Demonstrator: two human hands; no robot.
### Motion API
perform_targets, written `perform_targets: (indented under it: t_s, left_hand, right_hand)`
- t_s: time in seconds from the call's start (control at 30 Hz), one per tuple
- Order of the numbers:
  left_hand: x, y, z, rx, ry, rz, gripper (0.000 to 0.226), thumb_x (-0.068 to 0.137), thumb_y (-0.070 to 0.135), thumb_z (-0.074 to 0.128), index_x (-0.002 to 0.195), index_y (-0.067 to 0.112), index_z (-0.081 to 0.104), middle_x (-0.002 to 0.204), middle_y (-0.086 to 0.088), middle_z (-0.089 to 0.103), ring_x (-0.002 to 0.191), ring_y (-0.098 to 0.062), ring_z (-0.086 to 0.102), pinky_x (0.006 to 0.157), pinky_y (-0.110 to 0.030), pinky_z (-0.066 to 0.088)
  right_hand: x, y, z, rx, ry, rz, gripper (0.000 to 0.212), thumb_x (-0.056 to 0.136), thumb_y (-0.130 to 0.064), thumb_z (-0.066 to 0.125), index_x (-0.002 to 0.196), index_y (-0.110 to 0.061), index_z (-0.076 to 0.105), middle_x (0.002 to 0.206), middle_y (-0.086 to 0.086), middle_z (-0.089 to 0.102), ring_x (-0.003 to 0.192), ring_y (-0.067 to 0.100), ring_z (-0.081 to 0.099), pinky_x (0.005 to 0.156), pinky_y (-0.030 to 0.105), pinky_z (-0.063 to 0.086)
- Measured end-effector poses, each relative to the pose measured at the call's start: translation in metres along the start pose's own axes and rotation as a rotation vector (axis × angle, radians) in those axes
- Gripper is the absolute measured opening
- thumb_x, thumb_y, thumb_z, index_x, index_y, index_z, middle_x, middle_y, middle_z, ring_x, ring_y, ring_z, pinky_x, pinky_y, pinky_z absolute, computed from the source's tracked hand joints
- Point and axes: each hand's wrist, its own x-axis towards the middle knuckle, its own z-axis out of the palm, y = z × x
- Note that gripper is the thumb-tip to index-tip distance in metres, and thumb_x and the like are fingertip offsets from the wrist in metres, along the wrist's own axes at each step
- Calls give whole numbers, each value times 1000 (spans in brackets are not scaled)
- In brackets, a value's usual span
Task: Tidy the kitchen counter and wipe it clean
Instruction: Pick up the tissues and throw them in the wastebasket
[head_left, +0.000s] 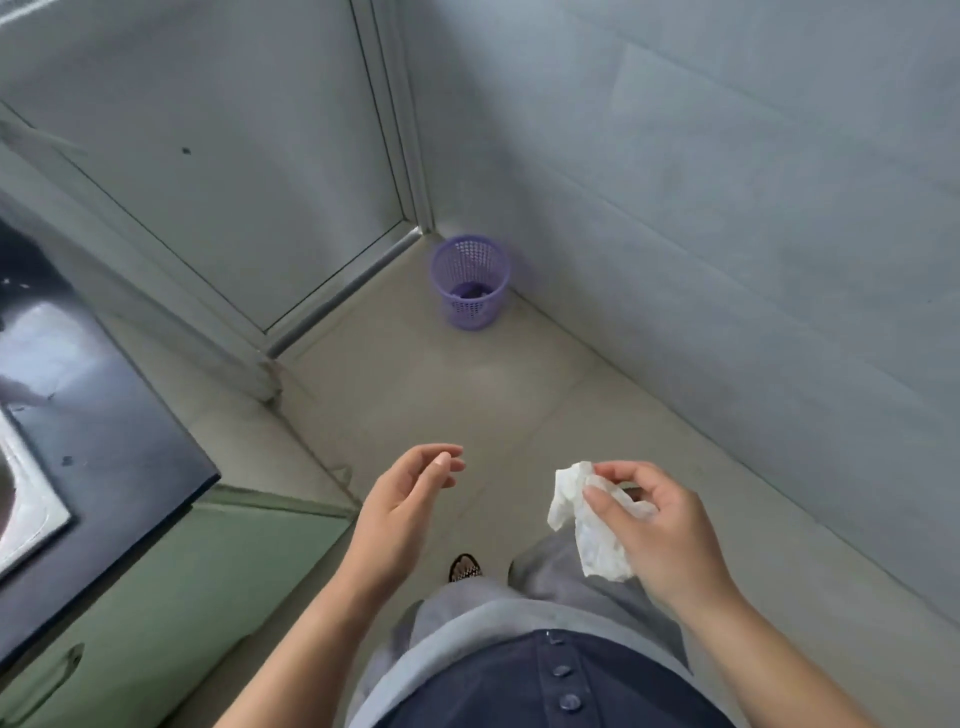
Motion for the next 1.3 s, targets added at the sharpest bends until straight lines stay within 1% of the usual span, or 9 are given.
perform_targets:
  t_s: [0.17, 0.43, 0.6, 0.7, 0.83, 0.93, 1.03, 1.2, 1.3]
  left_hand:
    - [99, 25, 12, 53, -28, -23, 20, 95, 27, 46, 101, 25, 64, 98, 6, 69, 91, -2, 62, 73, -6, 40]
    - [267, 101, 19, -14, 90, -20, 18, 94, 28, 49, 99, 22, 65, 95, 3, 69, 89, -6, 62, 75, -7, 41]
    - [357, 127, 12, -24, 139, -31, 31, 77, 54, 50, 92, 33, 66, 91, 10, 70, 92, -9, 63, 87, -26, 47]
    - [413, 125, -4, 36, 130, -88, 13, 89, 38, 52, 90, 35, 64, 92, 11, 69, 90, -5, 62, 78, -16, 45]
    - [493, 119, -37, 117, 160, -136, 15, 93, 29, 48, 92, 32, 63, 97, 12, 67, 91, 4, 59, 74, -5, 39]
    - [558, 106, -62, 113, 225, -169, 16, 93, 28, 48, 92, 31, 63, 96, 14, 67, 93, 3, 59, 80, -10, 41]
    - [626, 80, -76, 120, 239, -224, 16, 93, 30, 48, 92, 30, 63, 94, 15, 66, 89, 3, 59, 76, -7, 41]
    - [738, 2, -69, 86, 203, -354, 14, 92, 35, 48, 85, 32, 61, 96, 7, 66, 94, -16, 61, 81, -28, 43]
    - [800, -60, -51, 79, 184, -363, 12, 91, 32, 51, 82, 32, 60, 97, 1, 66, 91, -18, 61, 83, -31, 43]
  right_hand:
    - [103, -22, -1, 13, 1, 50, 12, 79, -19, 70, 84, -30, 67, 93, -4, 67, 87, 15, 63, 73, 27, 47]
    - [321, -117, -24, -14, -112, -68, 12, 80, -20, 69, 81, -31, 65, 96, -3, 66, 74, 5, 63, 64, 16, 49]
    - [431, -153, -2, -62, -199, -56, 11, 80, -23, 70, 80, -32, 63, 98, 1, 68, 77, 15, 66, 64, 24, 51]
    - [492, -162, 25, -97, -220, -50, 14, 79, -22, 70, 78, -34, 63, 99, -1, 67, 79, 9, 64, 64, 19, 49]
    - [570, -165, 67, -141, -250, -13, 20, 78, -17, 70, 74, -36, 63, 98, -3, 65, 81, 8, 63, 63, 15, 48]
    - [630, -159, 103, -166, -271, 14, 18, 77, -17, 69, 76, -35, 65, 100, -7, 62, 87, 10, 63, 68, 24, 50]
    - [695, -135, 142, -209, -280, 51, 12, 78, -19, 68, 81, -30, 65, 101, -4, 62, 84, 7, 62, 60, 16, 47]
    - [793, -58, 207, -288, -311, 94, 13, 77, -19, 68, 88, -25, 66, 102, 1, 65, 85, 8, 61, 58, 11, 43]
    - [843, 12, 244, -353, -372, 60, 15, 77, -15, 68, 89, -24, 63, 102, 0, 63, 84, 3, 57, 61, 6, 38]
